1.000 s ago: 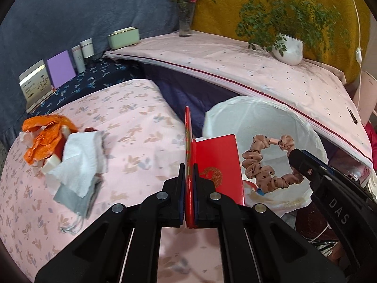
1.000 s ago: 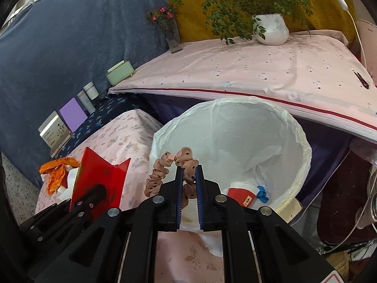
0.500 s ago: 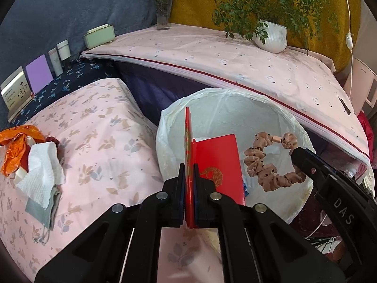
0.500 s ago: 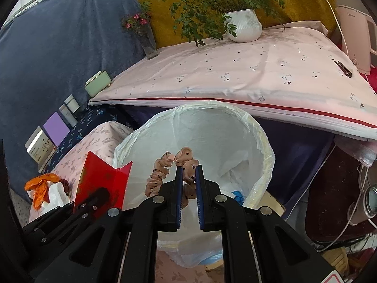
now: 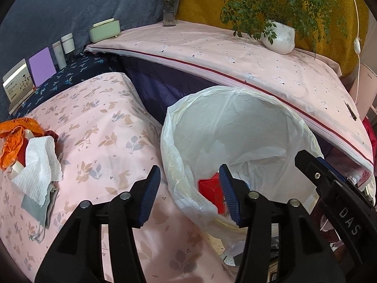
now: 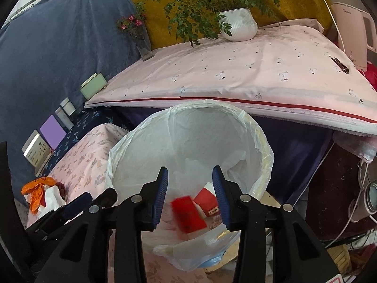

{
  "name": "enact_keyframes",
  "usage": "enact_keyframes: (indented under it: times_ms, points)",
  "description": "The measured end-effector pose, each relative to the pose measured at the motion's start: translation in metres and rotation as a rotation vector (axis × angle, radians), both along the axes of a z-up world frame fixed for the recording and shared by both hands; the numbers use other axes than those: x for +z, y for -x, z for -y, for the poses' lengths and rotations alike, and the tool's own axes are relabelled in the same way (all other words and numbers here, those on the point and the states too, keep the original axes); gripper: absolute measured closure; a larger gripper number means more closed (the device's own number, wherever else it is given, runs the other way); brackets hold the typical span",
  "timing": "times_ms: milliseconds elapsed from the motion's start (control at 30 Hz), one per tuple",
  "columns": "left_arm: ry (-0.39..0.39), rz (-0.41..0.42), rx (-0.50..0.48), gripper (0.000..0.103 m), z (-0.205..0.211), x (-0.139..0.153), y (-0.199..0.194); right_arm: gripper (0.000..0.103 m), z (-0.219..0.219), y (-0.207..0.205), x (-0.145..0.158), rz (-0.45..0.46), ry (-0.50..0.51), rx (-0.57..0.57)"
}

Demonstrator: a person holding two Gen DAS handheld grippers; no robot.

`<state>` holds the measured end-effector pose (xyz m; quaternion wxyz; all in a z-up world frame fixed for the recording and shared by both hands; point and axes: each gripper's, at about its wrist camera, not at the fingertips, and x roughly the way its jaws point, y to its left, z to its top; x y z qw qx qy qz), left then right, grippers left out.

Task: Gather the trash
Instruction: 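Withdraw both grippers from the bin toward the grey cloth and white tissue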

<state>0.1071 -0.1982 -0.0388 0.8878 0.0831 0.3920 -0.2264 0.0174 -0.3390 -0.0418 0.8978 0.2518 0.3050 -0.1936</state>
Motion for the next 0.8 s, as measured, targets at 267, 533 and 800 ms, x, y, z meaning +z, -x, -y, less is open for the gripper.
enact_keyframes:
  times_ms: [267, 533, 800]
  points:
    - [0.013, 0.005, 0.037, 0.049, -0.018, 0.004, -0.002, 0.060, -0.013, -0.002, 0.003, -0.003, 0.013, 0.020]
    - [0.031, 0.005, 0.111, 0.049, -0.051, 0.009, -0.006, 0.056, -0.036, -0.007, 0.009, -0.005, 0.031, 0.064]
    - [0.042, 0.004, 0.195, 0.043, -0.093, 0.010, -0.010, 0.056, -0.068, -0.017, 0.016, -0.008, 0.052, 0.133]
